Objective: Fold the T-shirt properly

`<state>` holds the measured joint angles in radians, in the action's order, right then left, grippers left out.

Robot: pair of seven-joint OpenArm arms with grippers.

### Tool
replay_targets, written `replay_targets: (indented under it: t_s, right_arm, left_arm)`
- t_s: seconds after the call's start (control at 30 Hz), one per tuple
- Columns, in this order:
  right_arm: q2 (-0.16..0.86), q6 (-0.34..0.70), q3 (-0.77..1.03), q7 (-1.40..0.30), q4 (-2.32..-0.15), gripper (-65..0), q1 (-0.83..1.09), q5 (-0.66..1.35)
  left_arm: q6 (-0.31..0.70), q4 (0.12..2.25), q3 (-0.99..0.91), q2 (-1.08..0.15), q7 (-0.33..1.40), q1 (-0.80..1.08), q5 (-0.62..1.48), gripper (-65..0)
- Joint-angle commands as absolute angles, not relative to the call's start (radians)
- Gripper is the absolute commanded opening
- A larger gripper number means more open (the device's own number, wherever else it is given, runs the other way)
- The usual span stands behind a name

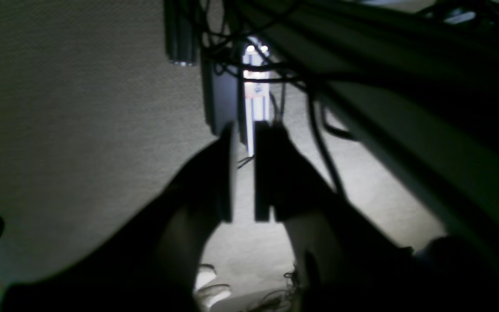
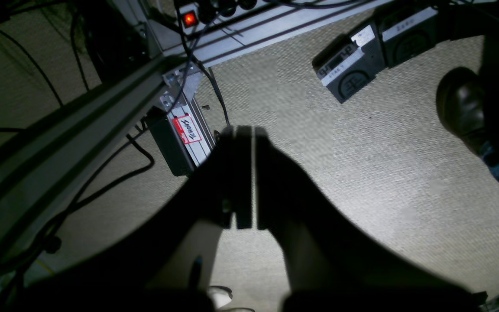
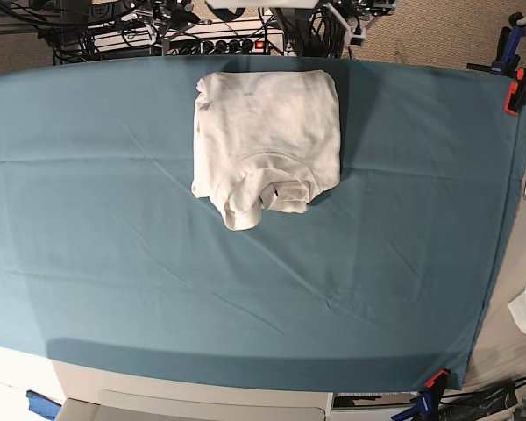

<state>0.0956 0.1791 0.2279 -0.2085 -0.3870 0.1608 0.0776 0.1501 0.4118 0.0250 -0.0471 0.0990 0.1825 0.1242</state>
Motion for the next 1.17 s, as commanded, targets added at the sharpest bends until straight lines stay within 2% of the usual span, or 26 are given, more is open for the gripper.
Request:
replay_targets:
  t_s: [0.0,0.03,0.27,0.4,0.57,0.77,1.13]
  right_arm:
    - [0.101,0.175,0.228,-0.200,-0.390,-63.8,0.160,0.069]
    - [0.099,0.175,0.228,-0.201,-0.390,-63.8,0.157,0.053]
    - [0.096,0.175,0.228,-0.200,-0.390,-63.8,0.149,-0.062]
    - [0.096,0.168,0.228,-0.201,-0.390,-63.8,0.149,-0.061]
    - [0.085,0.082,0.228,-0.201,-0.390,-63.8,0.149,-0.060]
    - [0.071,0.083,0.228,-0.199,-0.344,-63.8,0.137,0.067]
    - [0.069,0.085,0.228,-0.130,-0.297,-63.7,0.121,0.029]
  left_arm:
    - [0.154,0.414,0.024,-0.043,0.096,0.185,0.123,-63.4]
    - [0.155,0.414,0.024,-0.041,0.096,0.185,0.123,-65.0]
    - [0.149,0.413,0.024,-0.030,0.096,0.185,0.079,-65.0]
    - [0.066,0.411,0.049,-0.022,0.095,0.185,0.014,-65.0]
    - [-0.055,0.410,0.162,-0.014,0.064,0.185,0.014,-65.0]
    - [-0.056,0.384,0.214,0.003,0.055,0.176,0.173,-65.0]
    - [-0.056,0.341,0.214,-0.002,0.043,0.133,0.181,-65.0]
